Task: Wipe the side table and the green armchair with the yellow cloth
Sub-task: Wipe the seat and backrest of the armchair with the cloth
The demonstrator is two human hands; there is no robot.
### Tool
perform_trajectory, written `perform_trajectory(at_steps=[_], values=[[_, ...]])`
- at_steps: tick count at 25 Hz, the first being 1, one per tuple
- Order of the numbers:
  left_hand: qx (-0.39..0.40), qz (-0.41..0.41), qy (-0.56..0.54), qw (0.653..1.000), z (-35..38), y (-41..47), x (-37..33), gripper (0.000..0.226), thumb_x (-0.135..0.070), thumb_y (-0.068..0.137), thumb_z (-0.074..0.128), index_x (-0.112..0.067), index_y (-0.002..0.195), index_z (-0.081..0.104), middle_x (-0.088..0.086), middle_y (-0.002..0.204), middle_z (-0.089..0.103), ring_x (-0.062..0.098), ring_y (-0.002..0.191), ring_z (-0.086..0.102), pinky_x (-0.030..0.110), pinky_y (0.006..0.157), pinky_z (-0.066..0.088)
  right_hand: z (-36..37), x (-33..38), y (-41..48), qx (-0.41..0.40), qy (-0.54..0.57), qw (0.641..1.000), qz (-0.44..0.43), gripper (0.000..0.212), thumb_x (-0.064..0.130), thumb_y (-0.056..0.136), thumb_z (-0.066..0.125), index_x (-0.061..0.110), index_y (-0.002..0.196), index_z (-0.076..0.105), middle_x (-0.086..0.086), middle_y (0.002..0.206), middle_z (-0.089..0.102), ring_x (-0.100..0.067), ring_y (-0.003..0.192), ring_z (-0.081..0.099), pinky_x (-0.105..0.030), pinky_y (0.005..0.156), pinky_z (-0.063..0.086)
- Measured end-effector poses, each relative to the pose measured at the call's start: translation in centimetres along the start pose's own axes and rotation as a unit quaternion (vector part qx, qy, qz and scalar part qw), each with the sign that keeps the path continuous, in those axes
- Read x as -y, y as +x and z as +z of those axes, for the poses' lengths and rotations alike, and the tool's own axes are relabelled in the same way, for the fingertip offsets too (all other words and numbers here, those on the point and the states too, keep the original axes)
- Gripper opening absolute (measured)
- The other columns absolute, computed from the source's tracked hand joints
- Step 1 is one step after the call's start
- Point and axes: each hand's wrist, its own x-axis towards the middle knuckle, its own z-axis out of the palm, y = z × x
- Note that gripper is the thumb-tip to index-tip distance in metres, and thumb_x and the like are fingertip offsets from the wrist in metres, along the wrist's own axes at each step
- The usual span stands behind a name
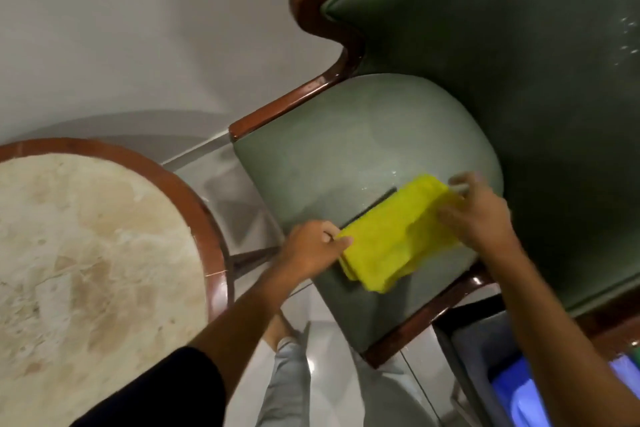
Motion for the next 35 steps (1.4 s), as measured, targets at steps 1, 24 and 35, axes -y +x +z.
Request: perform_trajectory(at_steps=[1,24,35], values=[[-0.06,0.044,0.113,0.991,1.1,0.6,-0.3,0.026,-0.032,0.089,0.06,-0.02,0.112,0.063,0.008,0.111,0.069,0.027,0.101,0.065,0.041,0.091,0.052,1.3,0.0,0.2,-0.101,-0.018,0.995,-0.005,0.051,0.013,0.08,0.068,0.01,0.128,0.053,-0.022,0.123,0.061,-0.039,0.114,0.056,-0.049,0.097,0.045],[-0.174,0.148,0.328,0.917,-5.8,7.6,8.1,0.058,-0.04,0.099,0.017,-0.02,0.153,0.011,0.009,0.164,0.004,0.023,0.151,0.001,0.051,0.123,0.003,16.9,-5.5,-7.8,-0.116,-0.202,0.927,-0.294,0.052,0.035,0.096,0.037,0.026,0.148,0.038,-0.015,0.159,0.024,-0.037,0.145,0.032,-0.054,0.116,0.022],[-0.137,0.083,0.149,0.976,-5.0,7.0,4.5,0.049,-0.061,0.088,0.031,-0.04,0.126,0.053,0.01,0.158,0.028,0.033,0.144,0.023,0.047,0.117,0.021,18.5,-1.1,-8.3,-0.039,-0.188,0.898,-0.396,0.058,0.055,0.094,0.042,0.026,0.145,0.04,-0.009,0.158,0.035,-0.028,0.147,0.029,-0.056,0.112,0.034]])
